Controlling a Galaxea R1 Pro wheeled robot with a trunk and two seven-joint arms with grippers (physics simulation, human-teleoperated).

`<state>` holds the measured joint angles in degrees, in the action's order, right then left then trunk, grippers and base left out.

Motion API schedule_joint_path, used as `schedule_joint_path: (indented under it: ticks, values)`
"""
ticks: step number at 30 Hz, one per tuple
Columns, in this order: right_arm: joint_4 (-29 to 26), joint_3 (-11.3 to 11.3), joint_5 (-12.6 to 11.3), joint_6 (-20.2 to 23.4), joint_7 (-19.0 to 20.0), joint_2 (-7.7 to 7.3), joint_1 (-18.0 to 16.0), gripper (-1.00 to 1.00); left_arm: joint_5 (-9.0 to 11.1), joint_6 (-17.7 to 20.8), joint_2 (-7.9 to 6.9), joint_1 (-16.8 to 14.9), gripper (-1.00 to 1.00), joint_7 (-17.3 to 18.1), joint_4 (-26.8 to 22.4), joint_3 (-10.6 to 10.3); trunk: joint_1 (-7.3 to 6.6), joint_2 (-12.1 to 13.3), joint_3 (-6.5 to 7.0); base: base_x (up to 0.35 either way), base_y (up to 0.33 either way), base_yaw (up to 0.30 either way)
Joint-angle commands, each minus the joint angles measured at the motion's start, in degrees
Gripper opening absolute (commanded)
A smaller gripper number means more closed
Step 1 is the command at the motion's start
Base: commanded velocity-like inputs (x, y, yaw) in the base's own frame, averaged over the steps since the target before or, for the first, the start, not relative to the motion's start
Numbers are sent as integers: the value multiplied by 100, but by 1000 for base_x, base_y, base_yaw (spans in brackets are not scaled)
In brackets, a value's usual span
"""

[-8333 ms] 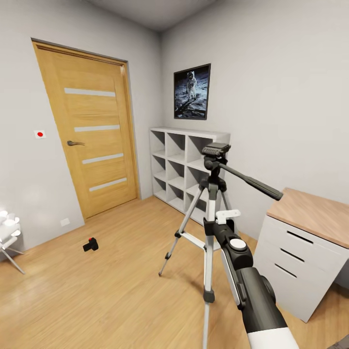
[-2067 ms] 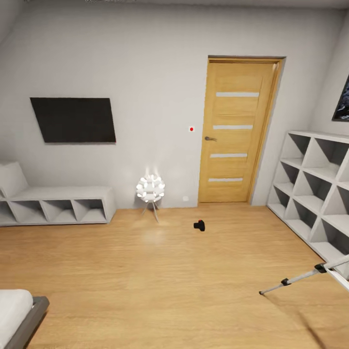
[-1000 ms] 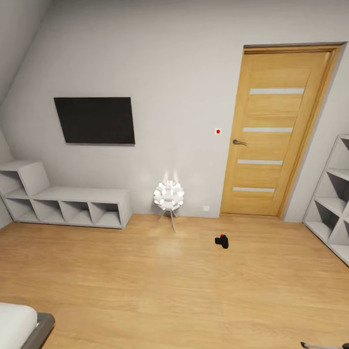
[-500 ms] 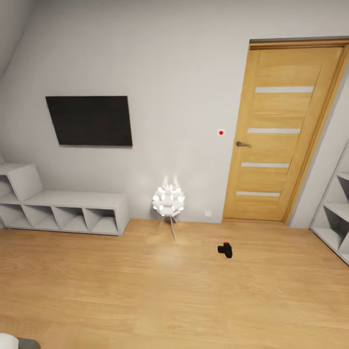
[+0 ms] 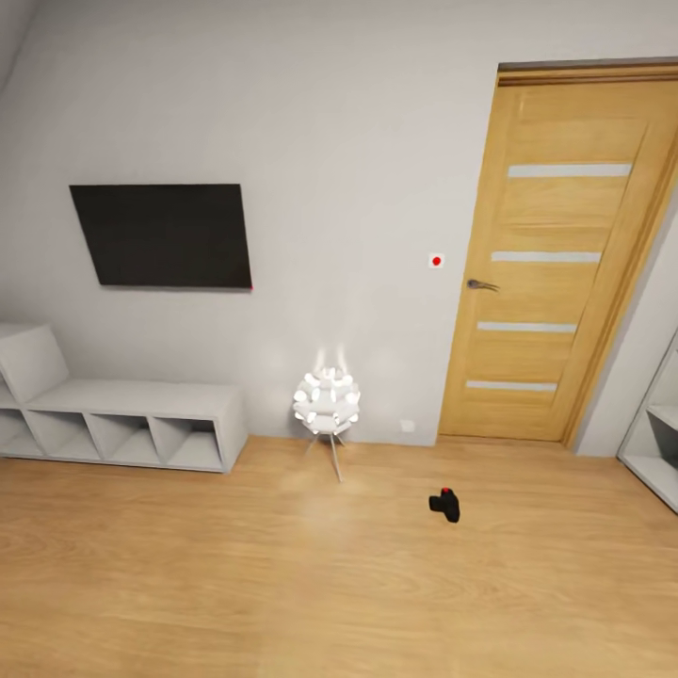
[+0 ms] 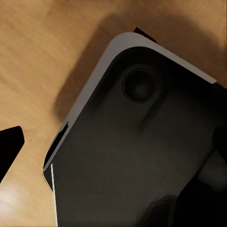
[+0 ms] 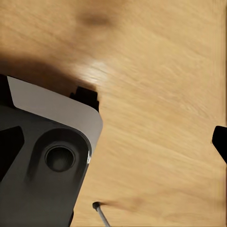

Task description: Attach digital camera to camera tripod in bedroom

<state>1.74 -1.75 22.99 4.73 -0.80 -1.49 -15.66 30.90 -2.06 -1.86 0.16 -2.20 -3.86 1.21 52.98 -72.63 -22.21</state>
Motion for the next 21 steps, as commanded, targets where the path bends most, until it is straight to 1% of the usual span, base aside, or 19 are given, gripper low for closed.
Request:
schedule_joint_path:
  ticks: [1, 6, 9, 10, 13, 15, 16, 21]
  values:
    - [10, -20, 47, 7, -8, 0, -7, 100, -4, -5, 1, 2, 100, -17, -10, 11, 4, -3, -5, 330, 0, 0]
    - [10, -21, 47, 4, -8, 0, -7, 100, -18, -3, 1, 2, 100, -11, -10, 4, 4, -3, -5, 330, 0, 0]
    - [10, -25, 47, 2, -8, 0, -7, 100, -71, 1, 1, 2, 100, 1, -10, 3, 4, -3, -5, 330, 0, 0]
    - [10, -25, 47, 2, -8, 0, -7, 100, -94, 5, 3, 2, 100, 6, -10, 2, 4, -3, -5, 331, 0, 0]
    - [10, -26, 42, 2, -8, 0, -7, 100, -247, 89, 2, 2, 100, 26, -10, 5, 4, -3, -5, 331, 0, 0]
    - [10, -30, 41, 1, -8, 0, -7, 100, -339, 213, 2, 2, 100, 36, -10, 9, 4, -3, -5, 331, 0, 0]
    - [10, -32, 40, 1, -8, 0, -7, 100, -425, 372, 1, 2, 100, 42, -15, 16, 4, -3, -5, 331, 0, 0]
    - [10, -42, 6, -4, -14, 0, -7, 100, -565, 765, -3, 2, 100, 58, -67, 26, 4, -3, -5, 332, 0, 0]
